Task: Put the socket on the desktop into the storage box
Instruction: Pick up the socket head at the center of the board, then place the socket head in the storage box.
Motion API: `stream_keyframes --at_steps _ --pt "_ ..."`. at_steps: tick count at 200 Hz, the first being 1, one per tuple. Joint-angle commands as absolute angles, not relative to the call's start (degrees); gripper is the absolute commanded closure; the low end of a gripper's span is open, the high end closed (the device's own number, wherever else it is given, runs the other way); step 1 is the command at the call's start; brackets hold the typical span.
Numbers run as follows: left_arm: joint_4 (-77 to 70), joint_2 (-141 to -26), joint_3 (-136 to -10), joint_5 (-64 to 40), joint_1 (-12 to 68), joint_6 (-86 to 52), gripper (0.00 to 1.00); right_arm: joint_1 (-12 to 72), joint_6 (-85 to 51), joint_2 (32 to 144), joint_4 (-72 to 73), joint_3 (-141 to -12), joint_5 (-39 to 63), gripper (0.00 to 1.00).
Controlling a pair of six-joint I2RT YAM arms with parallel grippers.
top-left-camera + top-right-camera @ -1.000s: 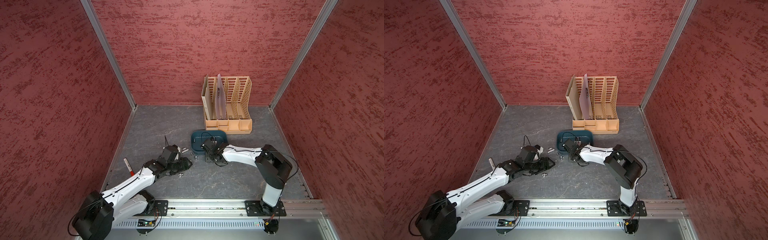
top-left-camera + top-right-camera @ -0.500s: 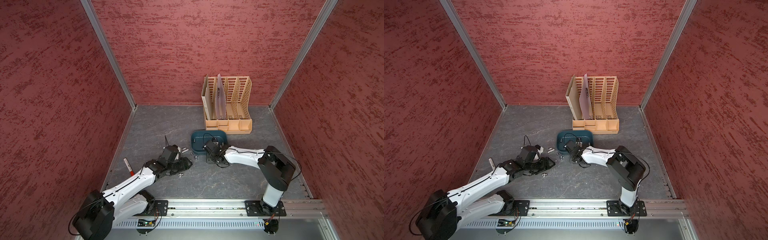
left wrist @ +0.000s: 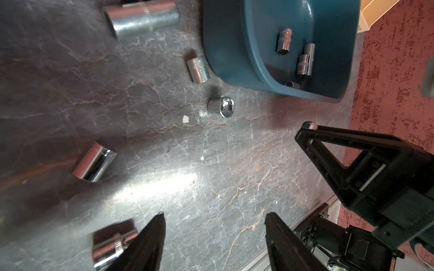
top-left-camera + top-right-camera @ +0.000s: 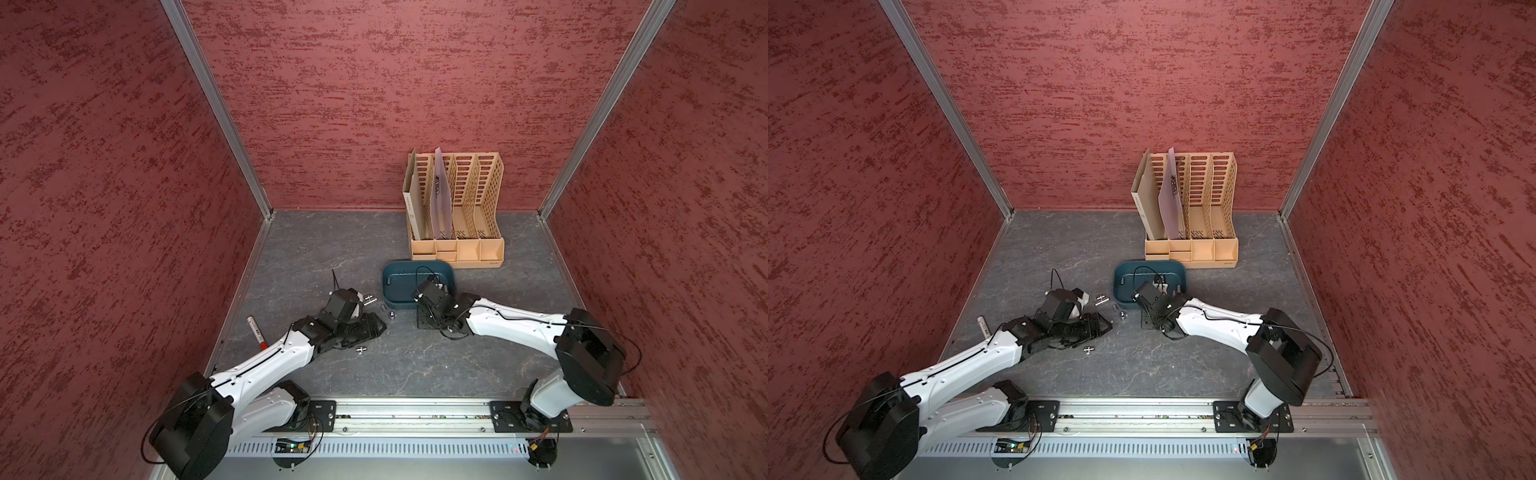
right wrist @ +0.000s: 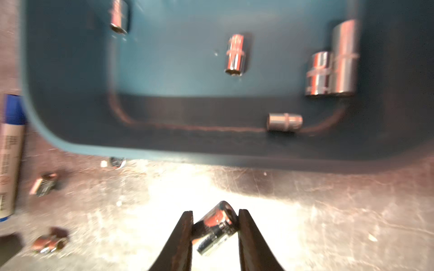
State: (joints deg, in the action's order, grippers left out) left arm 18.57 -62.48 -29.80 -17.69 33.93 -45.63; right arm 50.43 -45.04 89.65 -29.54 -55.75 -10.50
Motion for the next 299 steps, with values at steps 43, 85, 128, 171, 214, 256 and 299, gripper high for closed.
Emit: stream_keyframes --at_steps 43,85,128,171,214,256,299 --pt "14.4 -66.9 -35.7 -18.6 34.9 -45.5 0.30 49.8 -42.8 85.3 -34.2 -58.3 -11.9 0.73" --pt "13.6 -69.9 -39.3 -18.9 35.2 -45.3 0.30 46.9 -39.4 86.9 -35.2 -62.7 -12.0 0.72" --pt "13.1 -72.4 -42.5 -19.1 35.1 -45.2 0.30 42.8 -36.6 90.1 -35.1 -66.6 -10.7 0.72" --pt "13.0 -75.8 -46.0 -19.6 34.6 -45.0 0.30 38.6 -34.7 94.7 -33.5 -69.0 -8.8 0.72" --pt "12.4 -79.0 -48.4 -19.6 34.1 -44.4 0.30 34.9 -33.4 100.5 -31.4 -71.1 -7.8 0.72" --pt "11.1 -81.1 -48.8 -19.5 33.7 -44.4 0.30 32.5 -32.8 105.1 -29.9 -73.4 -7.3 0.72" --pt "10.8 -81.7 -48.4 -19.5 33.3 -44.4 0.30 31.2 -32.6 108.4 -28.8 -75.1 -6.8 0.72"
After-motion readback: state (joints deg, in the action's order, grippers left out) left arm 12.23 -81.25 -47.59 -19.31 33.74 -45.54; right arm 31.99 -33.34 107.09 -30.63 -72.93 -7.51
